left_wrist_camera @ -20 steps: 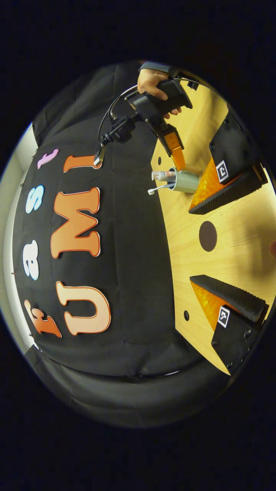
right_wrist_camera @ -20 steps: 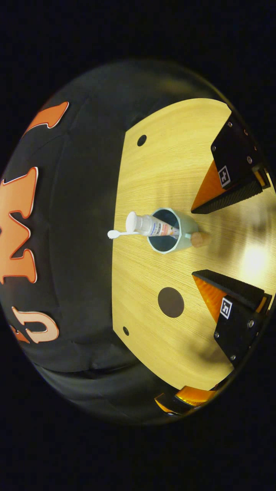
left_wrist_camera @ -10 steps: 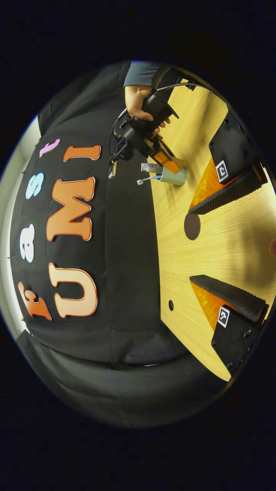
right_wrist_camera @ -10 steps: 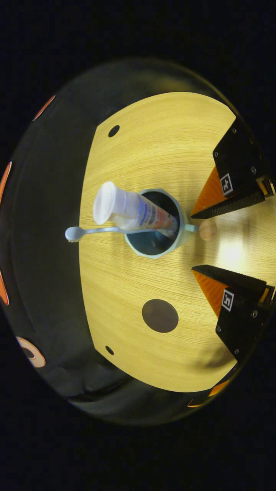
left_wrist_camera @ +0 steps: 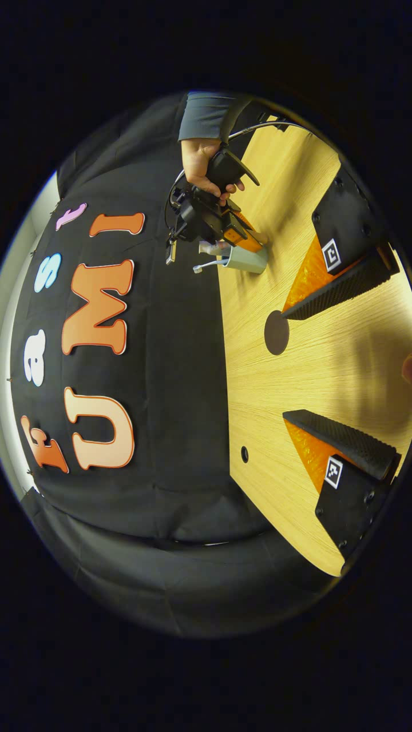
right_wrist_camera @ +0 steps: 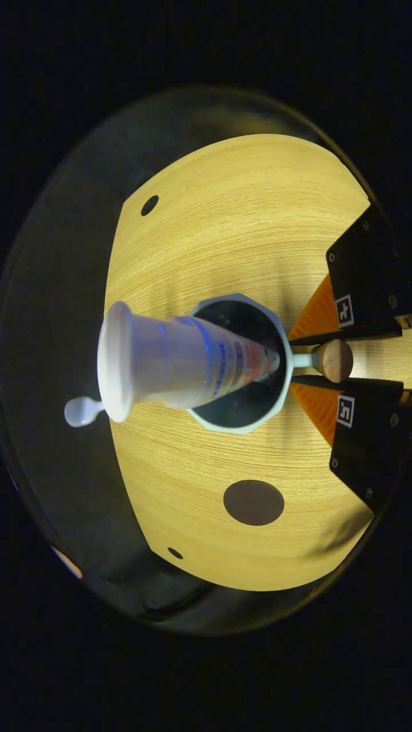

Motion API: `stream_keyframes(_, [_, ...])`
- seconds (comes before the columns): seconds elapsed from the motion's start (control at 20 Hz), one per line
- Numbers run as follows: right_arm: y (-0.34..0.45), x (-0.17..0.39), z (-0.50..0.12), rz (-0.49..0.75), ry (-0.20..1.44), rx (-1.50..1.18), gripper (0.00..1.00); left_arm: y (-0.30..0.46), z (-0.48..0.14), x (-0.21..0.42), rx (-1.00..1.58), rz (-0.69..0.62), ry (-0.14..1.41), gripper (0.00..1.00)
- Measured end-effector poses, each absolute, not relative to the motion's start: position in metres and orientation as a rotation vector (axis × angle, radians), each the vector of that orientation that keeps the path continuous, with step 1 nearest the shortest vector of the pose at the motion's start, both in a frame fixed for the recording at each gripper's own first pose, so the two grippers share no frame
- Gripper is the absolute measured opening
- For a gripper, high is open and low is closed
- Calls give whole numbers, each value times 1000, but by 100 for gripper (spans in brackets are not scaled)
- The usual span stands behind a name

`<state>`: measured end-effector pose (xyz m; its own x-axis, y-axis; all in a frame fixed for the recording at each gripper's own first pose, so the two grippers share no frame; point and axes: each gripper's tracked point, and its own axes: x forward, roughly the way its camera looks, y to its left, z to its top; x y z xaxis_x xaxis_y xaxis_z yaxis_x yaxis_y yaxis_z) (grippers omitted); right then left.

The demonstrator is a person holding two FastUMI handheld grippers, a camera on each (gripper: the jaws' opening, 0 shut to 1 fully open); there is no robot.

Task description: Put the toothbrush and toothpaste on the desktop into the cup, then pick up the cup and place it on the coaster on the desktop.

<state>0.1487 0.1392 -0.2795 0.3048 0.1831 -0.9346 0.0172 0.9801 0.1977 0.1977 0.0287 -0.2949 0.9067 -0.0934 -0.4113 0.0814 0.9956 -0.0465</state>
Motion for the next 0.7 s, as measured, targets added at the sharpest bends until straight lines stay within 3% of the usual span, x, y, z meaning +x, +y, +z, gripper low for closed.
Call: stream_keyframes(0.7, [148, 161, -282, 237, 1154, 114, 24, 21, -308, 193, -41, -86, 461, 100])
